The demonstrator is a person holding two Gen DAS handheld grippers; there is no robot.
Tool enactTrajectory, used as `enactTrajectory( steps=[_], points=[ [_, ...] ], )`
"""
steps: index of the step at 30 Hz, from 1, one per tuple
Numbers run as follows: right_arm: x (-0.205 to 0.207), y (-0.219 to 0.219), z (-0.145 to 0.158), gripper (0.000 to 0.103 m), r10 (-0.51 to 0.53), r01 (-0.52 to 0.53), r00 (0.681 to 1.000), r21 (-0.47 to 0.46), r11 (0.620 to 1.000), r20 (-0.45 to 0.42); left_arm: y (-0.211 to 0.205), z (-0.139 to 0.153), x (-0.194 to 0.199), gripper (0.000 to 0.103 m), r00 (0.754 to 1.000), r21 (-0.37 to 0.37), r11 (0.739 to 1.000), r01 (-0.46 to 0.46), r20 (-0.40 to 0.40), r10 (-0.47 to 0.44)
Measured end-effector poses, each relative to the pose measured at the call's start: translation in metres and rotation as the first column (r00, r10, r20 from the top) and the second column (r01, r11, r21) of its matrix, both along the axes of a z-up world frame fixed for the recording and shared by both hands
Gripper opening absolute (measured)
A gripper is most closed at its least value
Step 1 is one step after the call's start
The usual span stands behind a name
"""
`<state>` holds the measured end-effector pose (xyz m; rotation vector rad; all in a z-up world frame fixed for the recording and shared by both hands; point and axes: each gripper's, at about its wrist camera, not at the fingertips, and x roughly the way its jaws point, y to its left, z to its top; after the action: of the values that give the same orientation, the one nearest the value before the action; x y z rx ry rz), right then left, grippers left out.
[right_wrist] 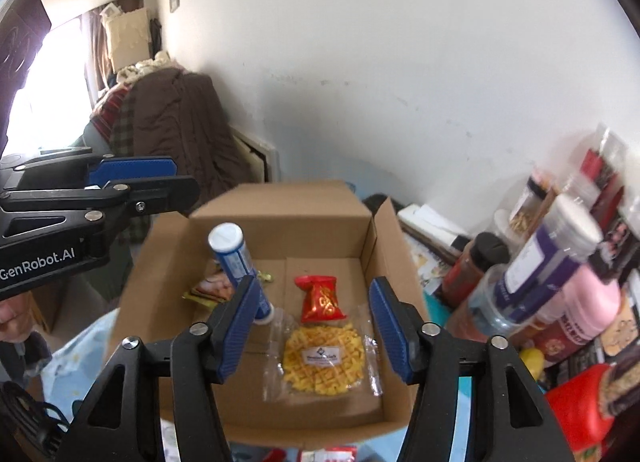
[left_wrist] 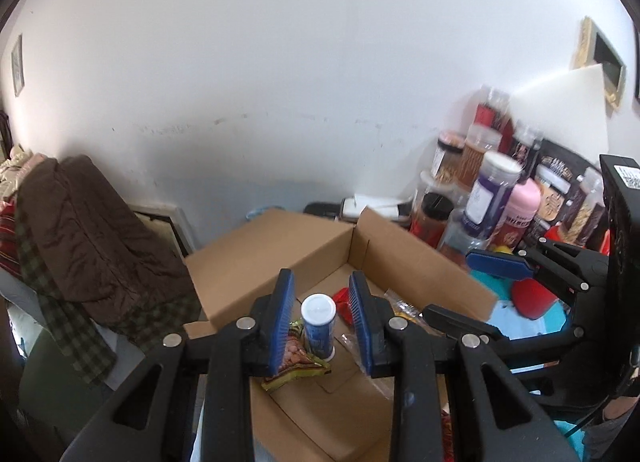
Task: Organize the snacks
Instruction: 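Lower the blue canister into the box with the left gripper while the right gripper releases the red packet, then withdraw both tools from the box toward the snacks on the table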
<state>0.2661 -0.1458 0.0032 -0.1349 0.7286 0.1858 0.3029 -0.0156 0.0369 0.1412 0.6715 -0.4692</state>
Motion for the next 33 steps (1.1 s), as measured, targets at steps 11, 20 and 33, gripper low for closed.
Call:
enactTrajectory(
  steps=[11, 20, 33],
  points=[
    [-0.073, 0.010, 0.051, 0.066, -0.002, 0.002, 0.989, -0.004, 1.000, 0.145, 0.014, 0.036, -0.069, 0.028, 0.997, -0.042, 0.999, -0.019, 0.076, 0.022],
    [-0.129, 0.008, 0.067, 0.075, -0.019, 0.015, 0.977, 0.016, 1.000, 0.211, 0.016, 0.047, -0.124, 0.028, 0.993, -0.029, 0.999, -0.026, 0.118, 0.029],
    [-0.199, 0.006, 0.056, 0.087, -0.051, 0.042, 0.971, 0.044, 0.998, 0.232, 0.021, 0.041, -0.195, 0.079, 0.983, -0.051, 0.998, -0.023, 0.183, 0.032]
  ],
)
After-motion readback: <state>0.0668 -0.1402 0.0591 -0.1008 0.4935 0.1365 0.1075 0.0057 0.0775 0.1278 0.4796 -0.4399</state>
